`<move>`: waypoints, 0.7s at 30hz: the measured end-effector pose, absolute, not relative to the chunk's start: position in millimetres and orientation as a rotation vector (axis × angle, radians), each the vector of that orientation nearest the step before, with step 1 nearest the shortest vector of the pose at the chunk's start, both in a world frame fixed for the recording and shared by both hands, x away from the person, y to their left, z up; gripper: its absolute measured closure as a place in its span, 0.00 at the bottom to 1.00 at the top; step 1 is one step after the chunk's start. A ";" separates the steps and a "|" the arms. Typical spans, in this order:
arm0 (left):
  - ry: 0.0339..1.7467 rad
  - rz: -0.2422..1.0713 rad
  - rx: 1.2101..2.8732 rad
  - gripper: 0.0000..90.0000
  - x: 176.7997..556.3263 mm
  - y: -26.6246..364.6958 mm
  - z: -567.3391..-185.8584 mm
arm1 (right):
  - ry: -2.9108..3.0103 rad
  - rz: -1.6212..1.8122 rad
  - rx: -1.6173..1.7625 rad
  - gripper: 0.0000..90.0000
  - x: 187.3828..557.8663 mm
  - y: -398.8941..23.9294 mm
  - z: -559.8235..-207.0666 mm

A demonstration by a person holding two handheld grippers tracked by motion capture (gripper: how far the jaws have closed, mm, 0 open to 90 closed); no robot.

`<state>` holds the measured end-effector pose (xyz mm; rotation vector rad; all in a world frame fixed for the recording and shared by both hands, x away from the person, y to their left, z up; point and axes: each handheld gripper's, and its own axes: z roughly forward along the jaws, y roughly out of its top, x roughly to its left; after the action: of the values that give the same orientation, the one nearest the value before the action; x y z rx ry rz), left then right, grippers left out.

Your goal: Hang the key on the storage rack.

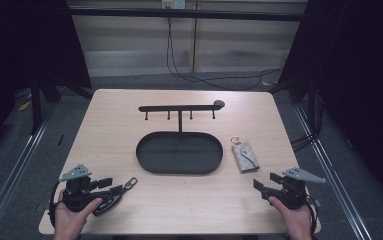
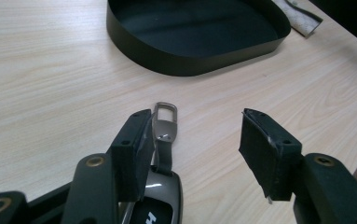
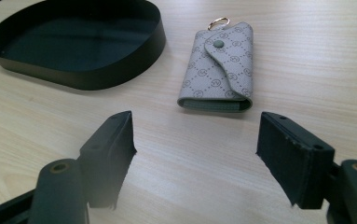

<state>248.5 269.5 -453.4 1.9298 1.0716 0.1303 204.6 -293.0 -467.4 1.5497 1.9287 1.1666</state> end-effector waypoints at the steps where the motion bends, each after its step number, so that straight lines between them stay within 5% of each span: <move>1: 1.072 0.136 1.933 0.50 248.4 269.6 -453.1 | 1.935 1.175 1.554 0.30 204.9 -293.4 -467.5; 21: 1.048 0.117 1.994 0.42 249.6 261.5 -446.5 | 1.977 1.167 1.584 0.28 202.8 -292.2 -465.9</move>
<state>249.6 261.5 -446.5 1.9938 1.0481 0.1169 202.8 -292.2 -465.9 1.5840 1.9774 1.1673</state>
